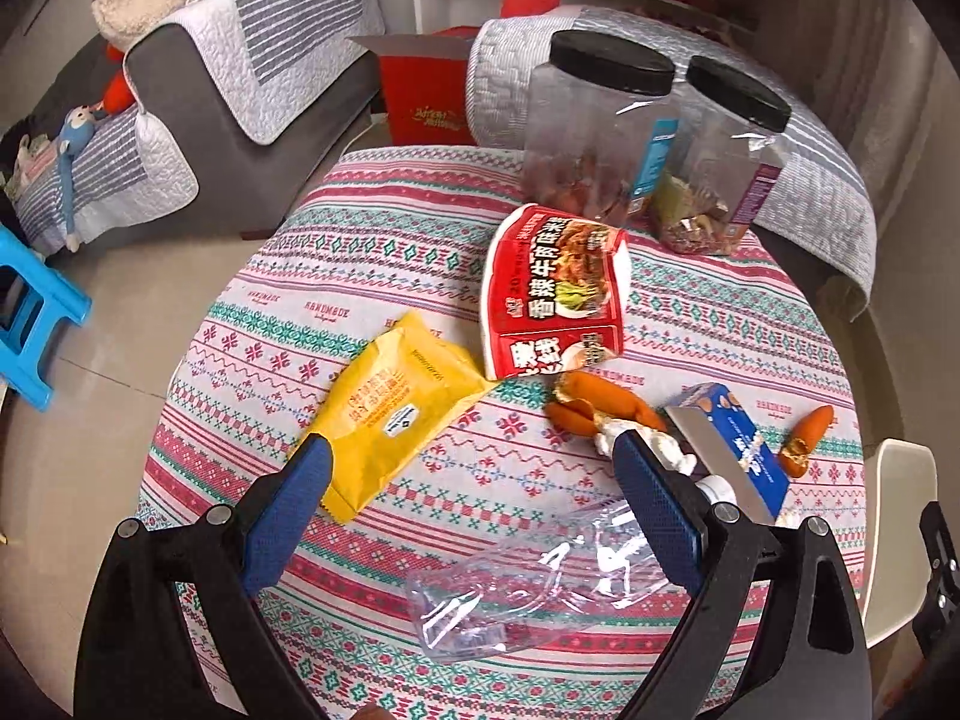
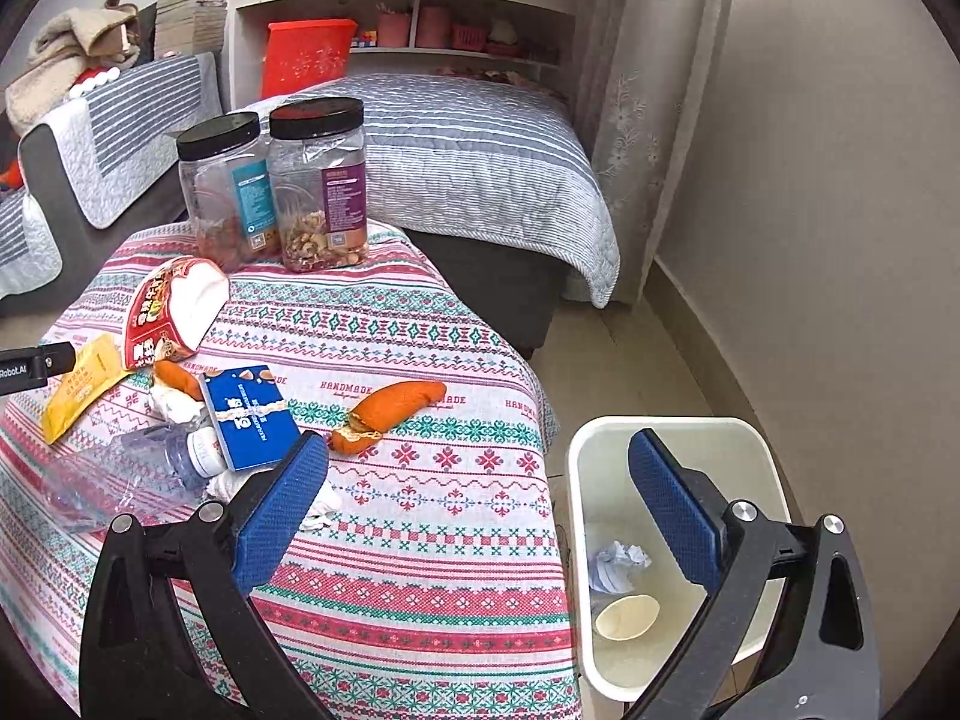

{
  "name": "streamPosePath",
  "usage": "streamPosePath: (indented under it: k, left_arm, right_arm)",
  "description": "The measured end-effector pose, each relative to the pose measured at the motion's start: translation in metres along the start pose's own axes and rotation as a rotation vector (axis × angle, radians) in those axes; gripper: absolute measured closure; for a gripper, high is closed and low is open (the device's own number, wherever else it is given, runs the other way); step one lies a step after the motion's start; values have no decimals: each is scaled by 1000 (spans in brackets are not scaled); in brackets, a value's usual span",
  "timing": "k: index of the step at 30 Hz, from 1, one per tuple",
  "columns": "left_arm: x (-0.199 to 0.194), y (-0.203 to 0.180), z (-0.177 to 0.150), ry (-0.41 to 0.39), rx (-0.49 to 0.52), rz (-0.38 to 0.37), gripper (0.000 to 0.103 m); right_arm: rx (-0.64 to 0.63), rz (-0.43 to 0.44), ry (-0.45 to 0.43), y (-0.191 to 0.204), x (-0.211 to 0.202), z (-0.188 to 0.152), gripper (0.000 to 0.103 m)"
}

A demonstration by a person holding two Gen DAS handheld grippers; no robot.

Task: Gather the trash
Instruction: 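Grasp the yellow snack packet with the left tool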

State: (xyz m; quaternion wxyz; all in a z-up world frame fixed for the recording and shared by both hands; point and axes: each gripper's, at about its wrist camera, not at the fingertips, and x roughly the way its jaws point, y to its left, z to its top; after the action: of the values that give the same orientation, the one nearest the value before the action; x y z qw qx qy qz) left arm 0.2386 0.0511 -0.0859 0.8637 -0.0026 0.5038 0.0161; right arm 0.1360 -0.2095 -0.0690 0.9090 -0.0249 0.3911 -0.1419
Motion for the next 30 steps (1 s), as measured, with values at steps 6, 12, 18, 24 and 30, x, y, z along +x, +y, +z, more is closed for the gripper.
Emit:
streamPosePath:
  k: [6, 12, 18, 24, 30]
  left_arm:
    - [53, 33, 4, 143, 32, 16, 11]
    - [86, 26, 2, 199, 123, 40, 11]
    - [108, 20, 5, 239, 207, 18, 22]
    - [95, 28, 2, 237, 175, -79, 89]
    - [56, 36, -13, 182, 110, -114, 101]
  right_arm:
    - [-65, 18, 60, 20, 19, -5, 7]
    - [-98, 43, 110, 30, 36, -11, 7]
    - [-127, 95, 150, 34, 49, -17, 7]
    - [-110, 174, 185, 36, 60, -20, 7]
    - [-84, 283, 187, 44, 61, -20, 7]
